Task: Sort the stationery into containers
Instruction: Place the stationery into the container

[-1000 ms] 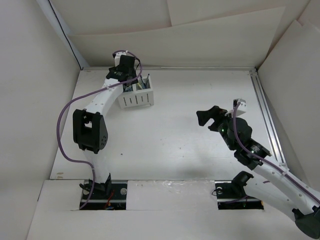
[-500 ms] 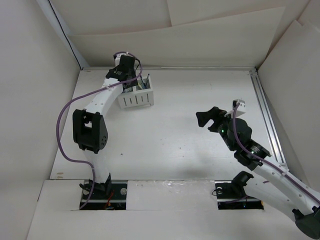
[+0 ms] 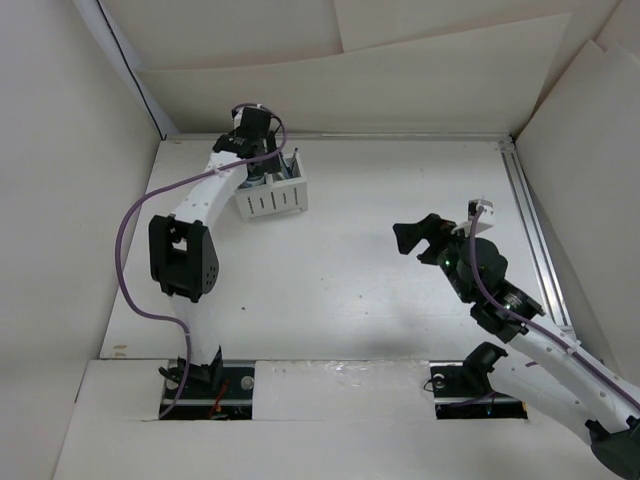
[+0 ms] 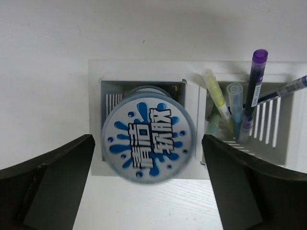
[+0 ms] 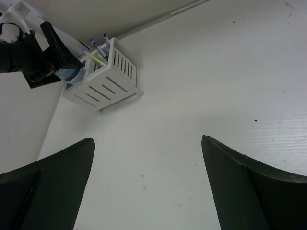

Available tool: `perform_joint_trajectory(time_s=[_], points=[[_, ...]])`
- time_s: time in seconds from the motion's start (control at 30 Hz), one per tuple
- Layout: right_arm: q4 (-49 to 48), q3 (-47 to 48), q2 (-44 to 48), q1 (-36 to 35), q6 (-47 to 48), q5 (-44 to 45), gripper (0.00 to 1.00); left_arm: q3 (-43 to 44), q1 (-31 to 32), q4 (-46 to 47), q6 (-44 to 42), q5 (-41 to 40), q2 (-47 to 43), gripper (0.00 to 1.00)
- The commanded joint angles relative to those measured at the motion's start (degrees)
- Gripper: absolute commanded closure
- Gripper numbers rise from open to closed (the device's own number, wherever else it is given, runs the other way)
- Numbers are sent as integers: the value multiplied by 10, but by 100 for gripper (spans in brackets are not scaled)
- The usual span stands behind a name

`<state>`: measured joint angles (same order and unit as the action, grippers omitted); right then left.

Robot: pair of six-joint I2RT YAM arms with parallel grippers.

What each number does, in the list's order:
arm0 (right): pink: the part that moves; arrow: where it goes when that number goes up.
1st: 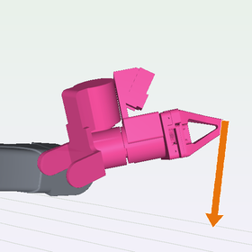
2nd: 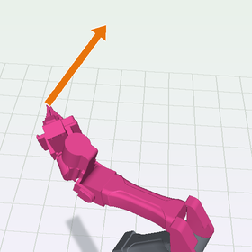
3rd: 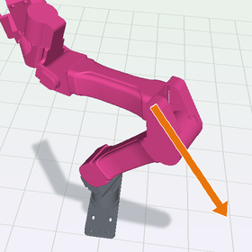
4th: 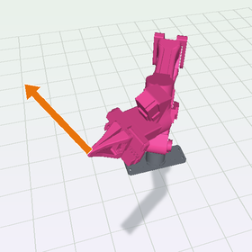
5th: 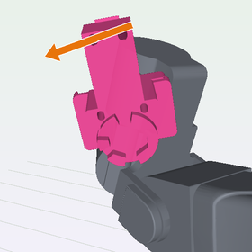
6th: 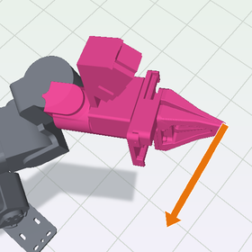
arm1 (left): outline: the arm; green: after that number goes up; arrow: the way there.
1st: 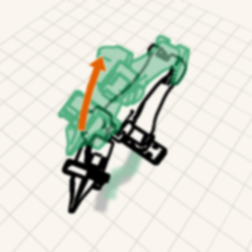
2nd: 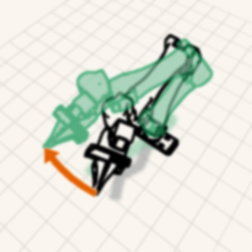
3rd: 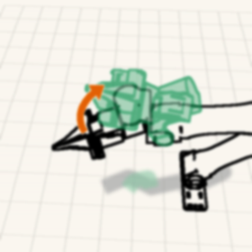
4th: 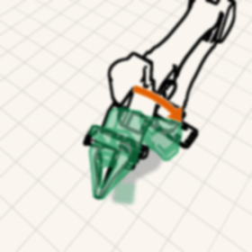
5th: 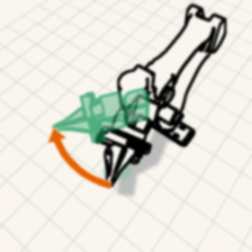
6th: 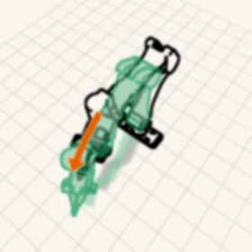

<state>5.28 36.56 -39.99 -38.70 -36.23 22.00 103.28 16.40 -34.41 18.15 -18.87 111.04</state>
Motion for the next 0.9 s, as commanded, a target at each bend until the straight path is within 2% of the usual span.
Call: perform_joint_trajectory(time_s=[0.0,0.1,0.23,0.37,0.5,0.7,0.87], points=[[-33,-1,7,-2,5,-5,1,23,4,-4,-1,0,-30,0],[-33,-1,7,-2,5,-5,1,-3,4,21,11,-13,-63,0],[-33,-1,7,-2,5,-5,1,-73,4,101,39,-13,-181,0],[-33,-1,2,-8,5,7,1,-168,4,190,83,-23,-291,0],[-33,-6,7,-8,5,18,1,-312,-18,240,119,-12,-387,0],[-33,-11,12,-8,5,45,1,-469,-18,253,203,-35,-524,0],[-13,-11,17,-8,-8,100,1,-558,-18,221,210,-63,-632,0]])
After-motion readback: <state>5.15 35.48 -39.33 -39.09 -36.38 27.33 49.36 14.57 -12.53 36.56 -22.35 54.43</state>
